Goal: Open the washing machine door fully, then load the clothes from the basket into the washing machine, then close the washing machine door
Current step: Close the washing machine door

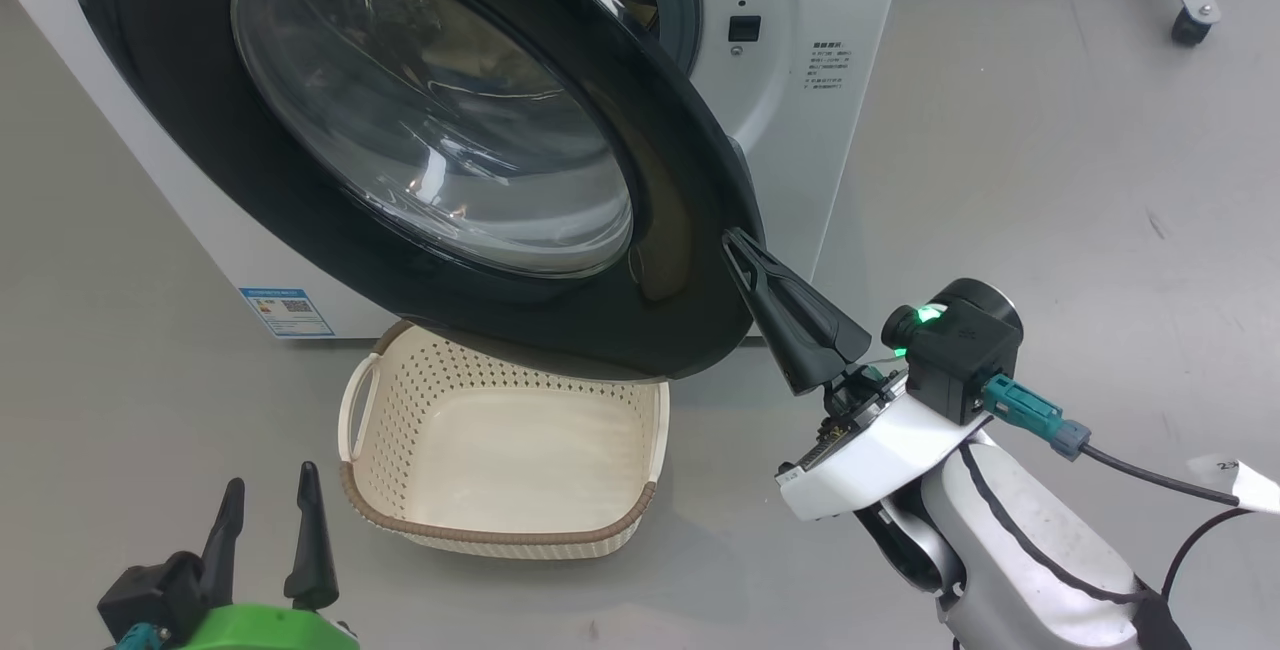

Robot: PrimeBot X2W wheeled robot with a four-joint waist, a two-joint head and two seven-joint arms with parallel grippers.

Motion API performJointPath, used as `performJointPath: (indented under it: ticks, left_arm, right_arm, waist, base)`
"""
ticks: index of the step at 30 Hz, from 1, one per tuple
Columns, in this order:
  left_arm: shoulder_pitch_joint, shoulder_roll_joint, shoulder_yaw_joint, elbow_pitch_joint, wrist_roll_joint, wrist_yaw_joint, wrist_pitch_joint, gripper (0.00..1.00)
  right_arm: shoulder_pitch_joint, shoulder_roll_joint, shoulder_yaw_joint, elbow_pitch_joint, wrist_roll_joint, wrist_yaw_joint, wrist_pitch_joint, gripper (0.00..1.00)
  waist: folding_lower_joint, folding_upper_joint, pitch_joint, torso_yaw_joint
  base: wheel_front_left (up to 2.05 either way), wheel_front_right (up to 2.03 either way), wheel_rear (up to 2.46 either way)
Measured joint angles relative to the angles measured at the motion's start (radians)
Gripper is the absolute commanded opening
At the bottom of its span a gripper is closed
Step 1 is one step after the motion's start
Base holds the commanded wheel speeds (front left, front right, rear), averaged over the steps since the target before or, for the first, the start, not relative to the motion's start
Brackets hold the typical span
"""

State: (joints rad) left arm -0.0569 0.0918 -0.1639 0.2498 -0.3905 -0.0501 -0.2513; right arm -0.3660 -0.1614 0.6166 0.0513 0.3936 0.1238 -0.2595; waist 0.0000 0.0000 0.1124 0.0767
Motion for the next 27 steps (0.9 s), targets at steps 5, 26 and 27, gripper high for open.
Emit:
performJointPath:
  ticks: [5,26,27]
  left_arm:
    - [-0.001,-0.007,0.000,0.000,0.007,-0.009,0.000,1.00]
    - [-0.042,-0.042,-0.005,-0.013,0.022,-0.026,0.000,1.00]
    - [-0.043,-0.043,-0.005,-0.015,0.022,-0.026,0.000,1.00]
  right_arm:
    - [0.010,0.001,0.011,0.063,0.021,0.000,0.000,0.00]
    - [-0.042,-0.031,0.009,0.143,0.039,0.000,0.000,0.00]
    - [-0.046,-0.034,0.009,0.145,0.039,0.000,0.000,0.00]
  waist:
    - [0.0000,0.0000,0.008,0.006]
    - [0.0000,0.0000,0.065,0.070]
    - [0.0000,0.0000,0.069,0.074]
  base:
    - [0.00,0.00,0.00]
    - [0.00,0.00,0.00]
    - [0.00,0.00,0.00]
